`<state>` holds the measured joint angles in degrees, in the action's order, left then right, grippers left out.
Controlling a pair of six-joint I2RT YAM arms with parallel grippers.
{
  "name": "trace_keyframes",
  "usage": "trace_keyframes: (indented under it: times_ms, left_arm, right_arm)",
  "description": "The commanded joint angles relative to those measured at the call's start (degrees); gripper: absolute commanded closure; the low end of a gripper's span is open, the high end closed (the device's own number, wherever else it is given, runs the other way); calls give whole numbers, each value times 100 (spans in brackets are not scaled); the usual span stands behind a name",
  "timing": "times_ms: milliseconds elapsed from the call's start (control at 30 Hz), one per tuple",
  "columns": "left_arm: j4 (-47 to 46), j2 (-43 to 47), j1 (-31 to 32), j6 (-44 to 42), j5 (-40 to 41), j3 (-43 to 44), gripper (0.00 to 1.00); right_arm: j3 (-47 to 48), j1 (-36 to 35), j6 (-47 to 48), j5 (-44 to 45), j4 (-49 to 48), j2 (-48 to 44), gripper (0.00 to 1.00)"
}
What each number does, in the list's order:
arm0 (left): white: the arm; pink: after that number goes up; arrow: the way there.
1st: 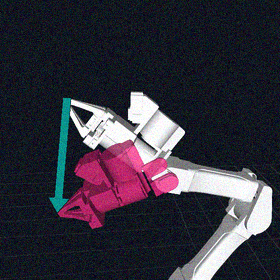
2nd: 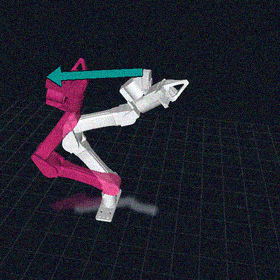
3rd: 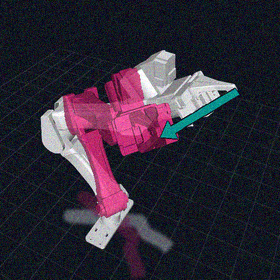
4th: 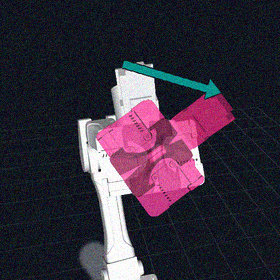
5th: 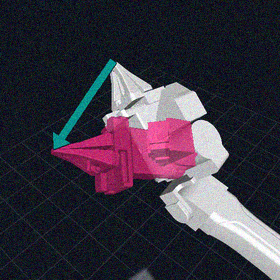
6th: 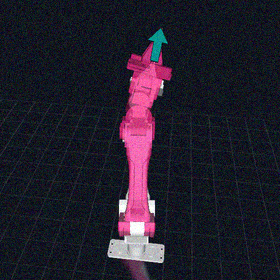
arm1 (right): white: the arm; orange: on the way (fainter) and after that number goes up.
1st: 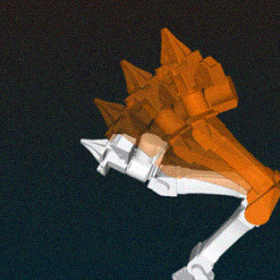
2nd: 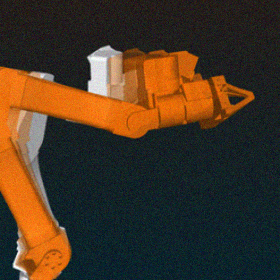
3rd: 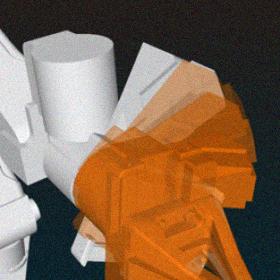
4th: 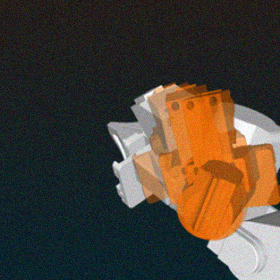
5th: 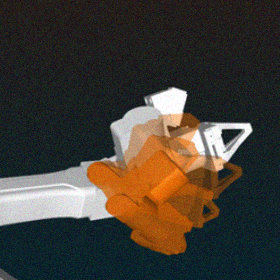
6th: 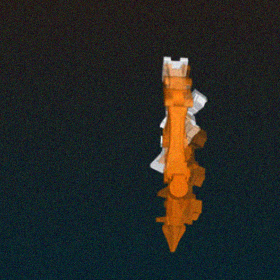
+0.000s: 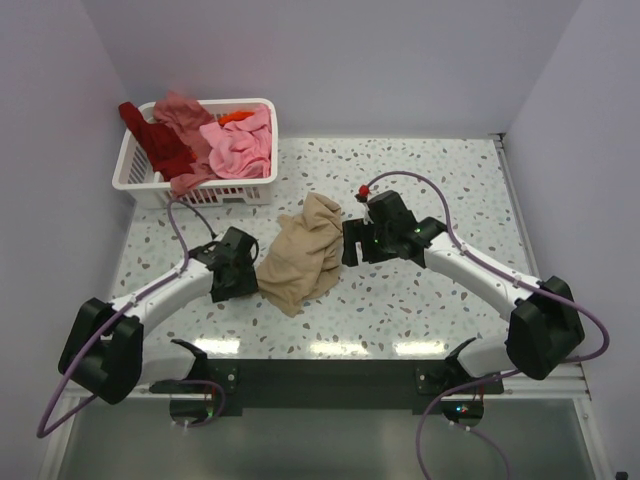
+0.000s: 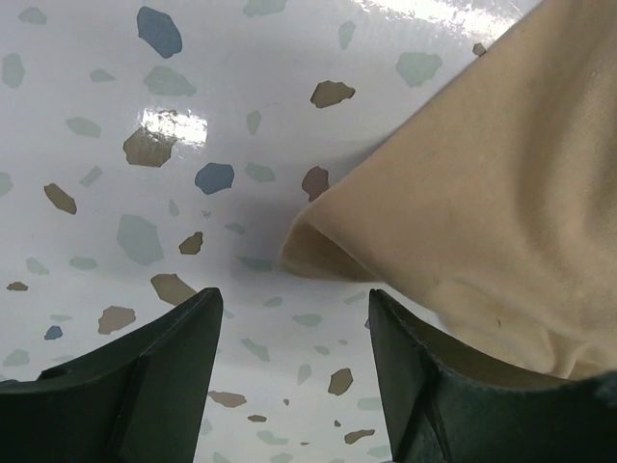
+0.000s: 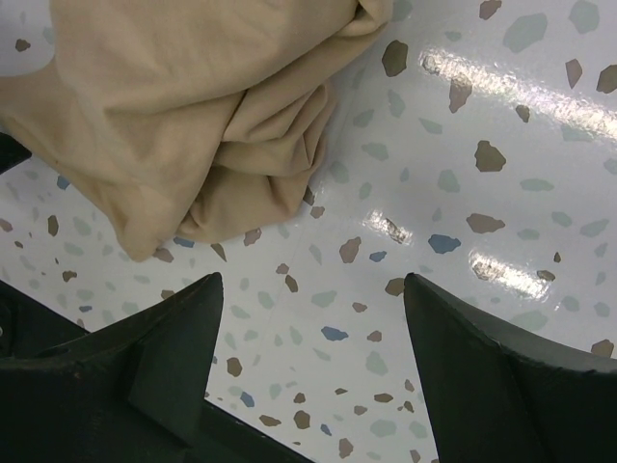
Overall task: Fold and stack the t-shirts
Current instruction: Flatten the tshirt out
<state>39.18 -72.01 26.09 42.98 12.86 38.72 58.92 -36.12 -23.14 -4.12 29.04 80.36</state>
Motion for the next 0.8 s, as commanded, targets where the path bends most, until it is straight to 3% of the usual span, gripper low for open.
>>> trace_keyframes:
  times_ms: [0, 167, 367, 567, 667, 767]
  left_arm:
    - [-542, -41, -7, 167, 172, -93, 34]
    - [-841, -295, -7, 105, 252, -110, 35]
    - [-1061, -586, -7, 79, 296, -66, 44]
    - [-1211, -735, -7, 17, 305, -119, 74]
    - [-1124, -745, -7, 0, 331, -84, 100]
    - [-887, -614, -16, -9, 436, 179, 100]
  right_arm:
    - [199, -27, -33, -54, -135, 41, 21]
    - [234, -27, -7, -36, -118, 77, 21]
    - [296, -36, 28, -1, -65, 103, 21]
    - [305, -36, 63, 52, -30, 138, 21]
    - [305, -44, 81, 52, -47, 191, 21]
    - [287, -36, 99, 25, -91, 278, 21]
